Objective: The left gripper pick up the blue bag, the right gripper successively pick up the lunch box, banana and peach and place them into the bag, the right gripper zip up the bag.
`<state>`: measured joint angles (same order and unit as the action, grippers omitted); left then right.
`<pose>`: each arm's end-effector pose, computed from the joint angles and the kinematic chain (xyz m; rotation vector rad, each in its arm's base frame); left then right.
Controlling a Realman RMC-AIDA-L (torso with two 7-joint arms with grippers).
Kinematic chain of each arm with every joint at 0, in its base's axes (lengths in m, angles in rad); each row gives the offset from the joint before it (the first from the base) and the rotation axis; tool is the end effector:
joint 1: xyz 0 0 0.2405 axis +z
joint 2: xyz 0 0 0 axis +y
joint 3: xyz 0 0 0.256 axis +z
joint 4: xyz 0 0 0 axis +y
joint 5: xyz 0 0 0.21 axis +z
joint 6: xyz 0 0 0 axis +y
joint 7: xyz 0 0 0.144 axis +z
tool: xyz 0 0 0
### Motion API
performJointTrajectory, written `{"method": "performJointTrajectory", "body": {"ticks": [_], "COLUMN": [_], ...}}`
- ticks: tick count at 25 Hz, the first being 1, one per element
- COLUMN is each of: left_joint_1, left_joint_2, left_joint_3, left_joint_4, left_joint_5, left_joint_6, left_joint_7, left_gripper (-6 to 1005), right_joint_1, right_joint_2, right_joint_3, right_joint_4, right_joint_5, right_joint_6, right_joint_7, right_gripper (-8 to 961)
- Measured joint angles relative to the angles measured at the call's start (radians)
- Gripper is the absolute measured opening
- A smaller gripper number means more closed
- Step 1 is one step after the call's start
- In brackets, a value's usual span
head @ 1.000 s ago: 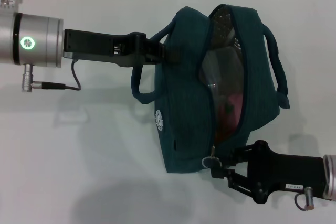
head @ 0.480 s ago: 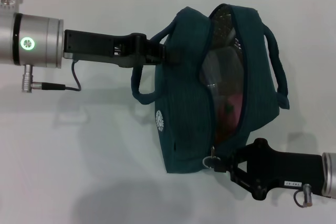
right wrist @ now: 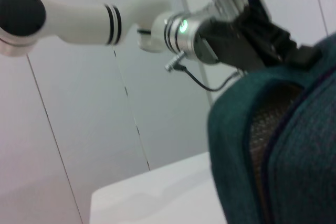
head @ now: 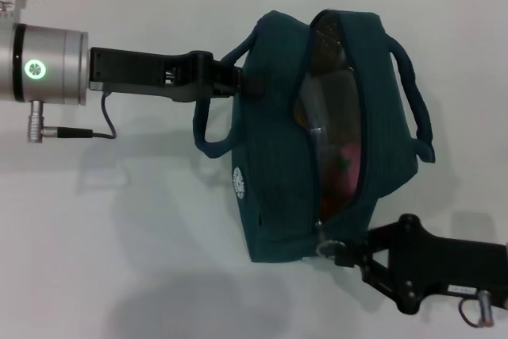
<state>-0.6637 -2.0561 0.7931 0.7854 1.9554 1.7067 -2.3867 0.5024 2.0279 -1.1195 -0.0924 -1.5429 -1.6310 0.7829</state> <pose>-0.1893 0.3534 0.0173 2.4697 1.5641 0.7133 0.2725 0.2444 -0.0680 -2.8352 0.4079 1.0226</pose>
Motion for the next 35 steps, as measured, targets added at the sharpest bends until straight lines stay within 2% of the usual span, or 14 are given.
{"method": "performJointTrajectory", "body": {"ticks": [5,16,22,35], "left_joint_1": [0.017,0.030,0.048,0.115], "left_joint_2": [0.002,-0.005,-0.016,-0.024], "left_joint_3": [-0.003,-0.005,-0.005,-0.002], "left_joint_4": [0.000,-0.029,-0.029,-0.030], "left_joint_5": [-0.003,-0.014,-0.034,-0.185], "left_joint_6": [-0.012,-0.015,-0.015,-0.003], "left_joint_7": [0.017,0.095,0.143,0.313], "left_gripper": [39,42,44,268], "right_joint_1": [-0.069,-0.071,-0.063,-0.042], "right_joint_2": [-0.002,-0.003,0.000,0.000], "right_joint_3": [0.002,0.003,0.001,-0.004], "right_joint_4": [-0.058,-0.067,-0.075,-0.076], "right_joint_5": [0.044,0.089,0.135,0.232], "right_joint_6": [-0.069,-0.135,-0.171,-0.205], "right_joint_7": [-0.003,-0.020,-0.031,-0.041], "right_gripper": [23,29,32,39]}}
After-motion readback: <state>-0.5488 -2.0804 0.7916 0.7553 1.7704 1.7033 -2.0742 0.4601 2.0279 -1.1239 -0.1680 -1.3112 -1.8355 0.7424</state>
